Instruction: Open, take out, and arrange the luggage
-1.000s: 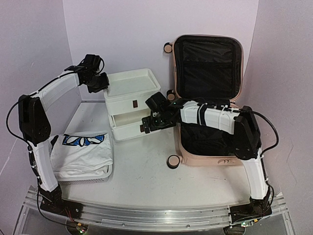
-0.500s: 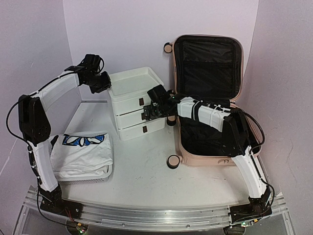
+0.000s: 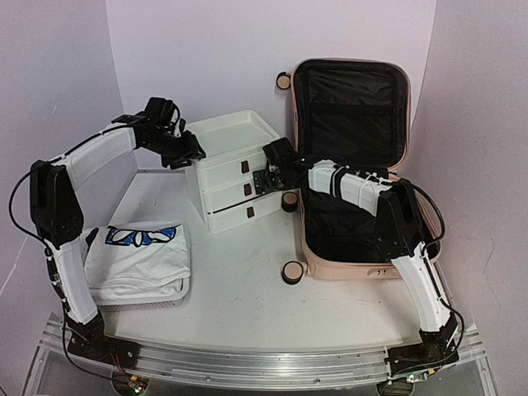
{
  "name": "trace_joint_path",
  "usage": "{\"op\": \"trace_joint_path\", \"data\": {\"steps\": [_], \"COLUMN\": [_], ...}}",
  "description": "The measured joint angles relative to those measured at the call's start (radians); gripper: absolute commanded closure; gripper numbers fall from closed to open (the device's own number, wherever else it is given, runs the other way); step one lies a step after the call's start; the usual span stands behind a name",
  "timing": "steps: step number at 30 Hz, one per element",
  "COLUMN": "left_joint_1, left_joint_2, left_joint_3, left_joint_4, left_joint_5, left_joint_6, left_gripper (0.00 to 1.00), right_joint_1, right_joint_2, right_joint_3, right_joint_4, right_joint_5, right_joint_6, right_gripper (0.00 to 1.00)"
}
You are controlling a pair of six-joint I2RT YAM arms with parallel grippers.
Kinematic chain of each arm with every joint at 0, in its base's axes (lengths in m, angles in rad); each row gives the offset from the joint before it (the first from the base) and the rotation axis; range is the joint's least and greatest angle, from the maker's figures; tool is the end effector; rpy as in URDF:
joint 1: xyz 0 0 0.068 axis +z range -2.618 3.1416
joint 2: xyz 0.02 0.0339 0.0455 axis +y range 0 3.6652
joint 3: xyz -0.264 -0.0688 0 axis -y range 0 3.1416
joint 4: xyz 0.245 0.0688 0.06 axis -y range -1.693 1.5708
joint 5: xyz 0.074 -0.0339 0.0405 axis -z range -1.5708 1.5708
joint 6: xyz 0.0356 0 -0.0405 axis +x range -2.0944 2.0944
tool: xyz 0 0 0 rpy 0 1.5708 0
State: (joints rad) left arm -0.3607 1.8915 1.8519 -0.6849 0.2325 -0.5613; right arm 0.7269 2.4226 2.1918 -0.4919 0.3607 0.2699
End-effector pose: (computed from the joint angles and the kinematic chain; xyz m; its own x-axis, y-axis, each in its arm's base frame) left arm 0.4011 -0.1601 0.3423 -0.7937 -0.2542 -0.5526 0.0973 0.8437 -0.5279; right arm 0.4204 0.3570 0.2188 -0.5894 -0.1903 -0.7851 -0.2769 0.9606 -0.0250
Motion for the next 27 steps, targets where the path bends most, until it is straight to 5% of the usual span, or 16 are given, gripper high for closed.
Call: {"op": "trace_joint_path", "data": {"steps": [11,20,27], "left_joint_1": [0.007,0.043,0.039], "left_joint_2": [-0.124,-0.330,-0.391], "left_joint_3": [-0.057,-0.082,-0.208], "left_joint_4": [-0.014,0.000,0.040], "left_joint_5": [0.108,0.114,0.113], "left_joint_6": [0.141,0.260,0.321], "left_gripper": [0.19,0.17,0.18], "right_joint_1": [-0.002,0.040,0.062], "right_joint_2": [-0.058,-0.113,-0.039], "right_joint_3": [-0.182,-0.248,-0.147], "right_joint_4": [0.069,0.070,0.160], "right_joint_5": [-0.100,-0.100,-0.028], "right_joint_6": [0.049,0.023,0.048], "right_gripper": [0.02,0.03,0.02]}}
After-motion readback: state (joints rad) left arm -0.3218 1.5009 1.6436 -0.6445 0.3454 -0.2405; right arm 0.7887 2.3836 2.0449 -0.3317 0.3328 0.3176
